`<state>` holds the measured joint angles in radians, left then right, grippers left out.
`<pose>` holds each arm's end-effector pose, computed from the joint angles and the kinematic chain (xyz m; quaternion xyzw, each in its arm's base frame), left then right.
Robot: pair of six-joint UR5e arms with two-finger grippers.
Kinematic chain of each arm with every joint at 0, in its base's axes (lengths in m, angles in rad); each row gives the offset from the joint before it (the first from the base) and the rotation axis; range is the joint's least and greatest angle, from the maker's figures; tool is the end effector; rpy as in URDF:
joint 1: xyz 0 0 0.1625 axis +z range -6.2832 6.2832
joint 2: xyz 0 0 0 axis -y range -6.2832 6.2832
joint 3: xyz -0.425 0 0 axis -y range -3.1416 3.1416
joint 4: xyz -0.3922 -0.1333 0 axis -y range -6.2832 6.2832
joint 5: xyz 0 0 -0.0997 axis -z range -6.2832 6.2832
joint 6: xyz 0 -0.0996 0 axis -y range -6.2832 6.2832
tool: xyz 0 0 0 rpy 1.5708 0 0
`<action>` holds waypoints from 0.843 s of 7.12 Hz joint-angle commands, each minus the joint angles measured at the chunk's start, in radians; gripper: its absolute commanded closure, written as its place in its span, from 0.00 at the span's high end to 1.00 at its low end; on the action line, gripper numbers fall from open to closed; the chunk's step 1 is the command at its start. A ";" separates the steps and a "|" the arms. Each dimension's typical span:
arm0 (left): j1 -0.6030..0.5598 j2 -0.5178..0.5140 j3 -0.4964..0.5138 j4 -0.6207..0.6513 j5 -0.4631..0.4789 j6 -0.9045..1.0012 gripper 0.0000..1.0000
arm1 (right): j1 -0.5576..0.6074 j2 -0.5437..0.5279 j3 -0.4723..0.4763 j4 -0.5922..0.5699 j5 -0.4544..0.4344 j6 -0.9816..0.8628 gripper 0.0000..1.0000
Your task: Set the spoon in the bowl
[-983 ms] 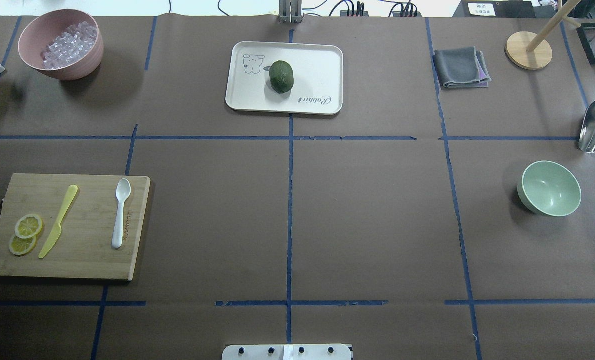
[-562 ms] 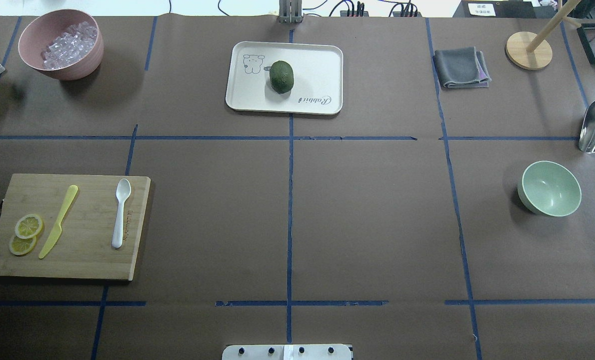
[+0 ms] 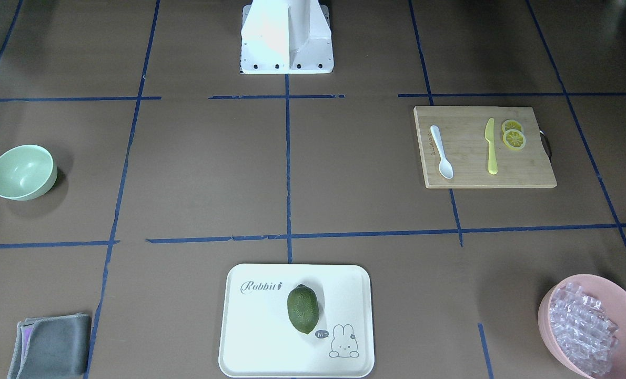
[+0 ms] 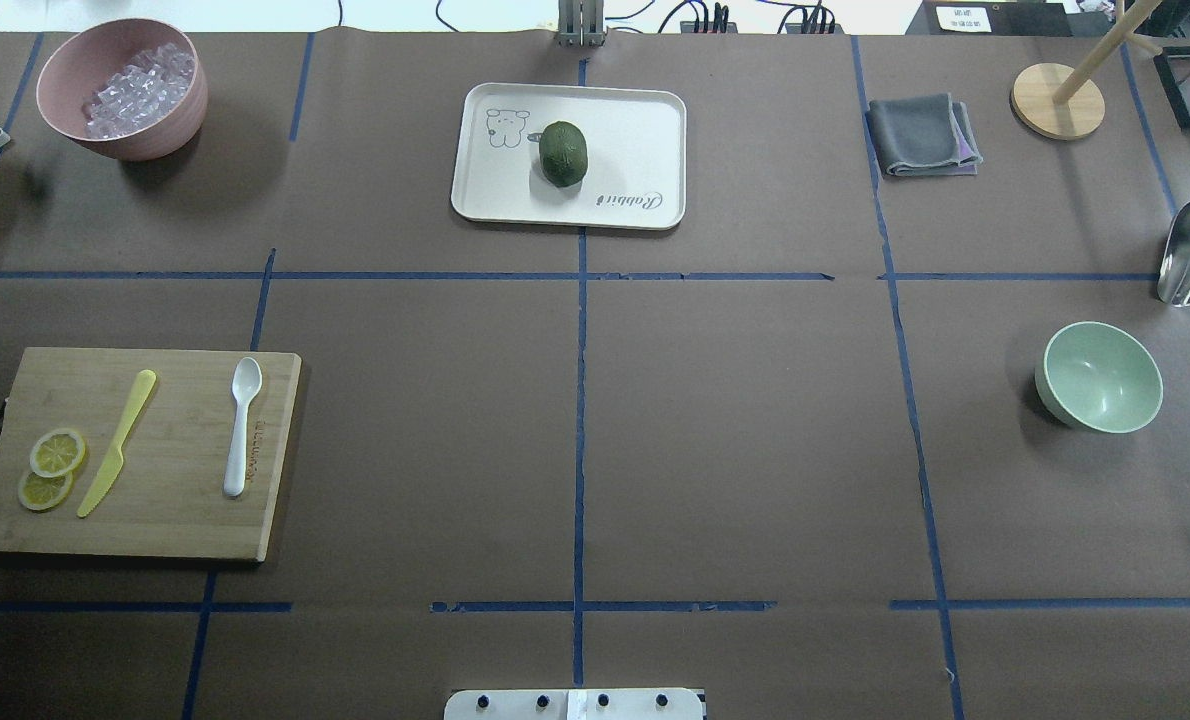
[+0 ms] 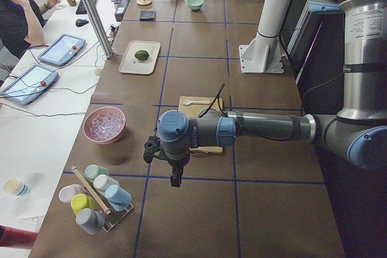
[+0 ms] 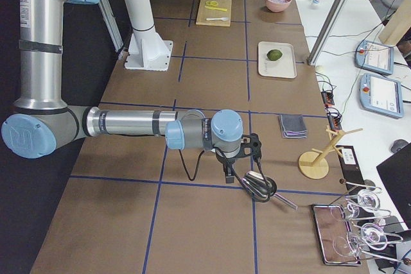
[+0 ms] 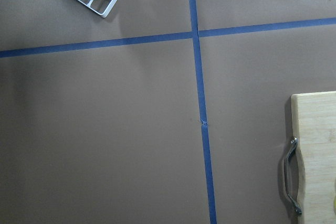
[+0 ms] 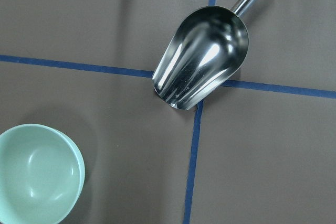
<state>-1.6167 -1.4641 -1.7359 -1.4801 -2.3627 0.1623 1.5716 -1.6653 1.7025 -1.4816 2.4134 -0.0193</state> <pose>-0.0827 -0.4403 0.6353 0.0253 0.3851 0.0474 0.9213 0.0593 -0.4590 0.6242 0.0617 -0.4075 -0.0342 0.9105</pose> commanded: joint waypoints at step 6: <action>0.000 0.005 -0.059 0.001 -0.001 -0.009 1.00 | -0.385 -0.070 -0.001 0.476 -0.150 0.704 1.00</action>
<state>-1.6168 -1.4593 -1.7914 -1.4788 -2.3639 0.1534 1.2905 -1.7308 1.7174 -1.1080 2.3471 0.5282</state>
